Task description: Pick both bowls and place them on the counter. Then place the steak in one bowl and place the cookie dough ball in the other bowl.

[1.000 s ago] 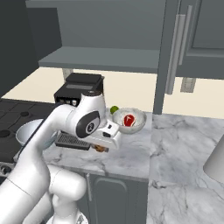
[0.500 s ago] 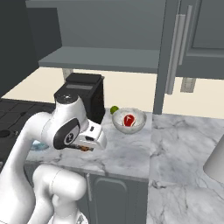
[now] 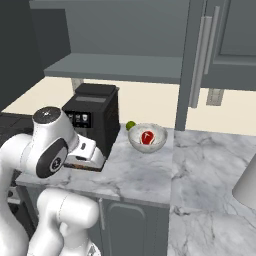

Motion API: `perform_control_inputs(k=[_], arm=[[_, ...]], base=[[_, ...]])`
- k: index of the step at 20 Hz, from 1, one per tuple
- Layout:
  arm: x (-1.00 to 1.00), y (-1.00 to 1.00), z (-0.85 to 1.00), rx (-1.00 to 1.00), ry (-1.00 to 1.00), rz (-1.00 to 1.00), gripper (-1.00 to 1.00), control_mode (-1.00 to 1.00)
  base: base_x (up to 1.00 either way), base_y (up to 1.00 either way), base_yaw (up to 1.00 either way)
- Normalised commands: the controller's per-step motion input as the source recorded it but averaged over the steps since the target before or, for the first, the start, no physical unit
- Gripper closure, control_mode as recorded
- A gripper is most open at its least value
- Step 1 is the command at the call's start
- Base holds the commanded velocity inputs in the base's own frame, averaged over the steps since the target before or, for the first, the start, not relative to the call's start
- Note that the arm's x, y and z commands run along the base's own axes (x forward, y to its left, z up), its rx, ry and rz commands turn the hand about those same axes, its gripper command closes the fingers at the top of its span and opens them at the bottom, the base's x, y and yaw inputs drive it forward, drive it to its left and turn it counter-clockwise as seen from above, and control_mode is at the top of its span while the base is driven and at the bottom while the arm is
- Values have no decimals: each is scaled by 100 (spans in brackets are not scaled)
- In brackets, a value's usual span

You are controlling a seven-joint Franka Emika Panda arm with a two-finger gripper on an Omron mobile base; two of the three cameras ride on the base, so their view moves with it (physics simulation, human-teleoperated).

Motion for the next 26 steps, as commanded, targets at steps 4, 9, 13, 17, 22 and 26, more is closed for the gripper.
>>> perform_control_inputs(k=[4,9,13,17,22,26], arm=[[-16,51,14,0,-5,1,100,-100],[-10,59,9,0,-5,0,100,-100],[-1,58,2,0,0,2,100,-100],[0,35,-13,1,-3,18,100,-100],[7,25,-2,5,-10,20,100,-100],[5,36,-4,12,-3,18,100,-100]], base=[[0,0,0],[0,0,0],[0,0,0],[0,0,0],[0,0,0],[0,0,0]])
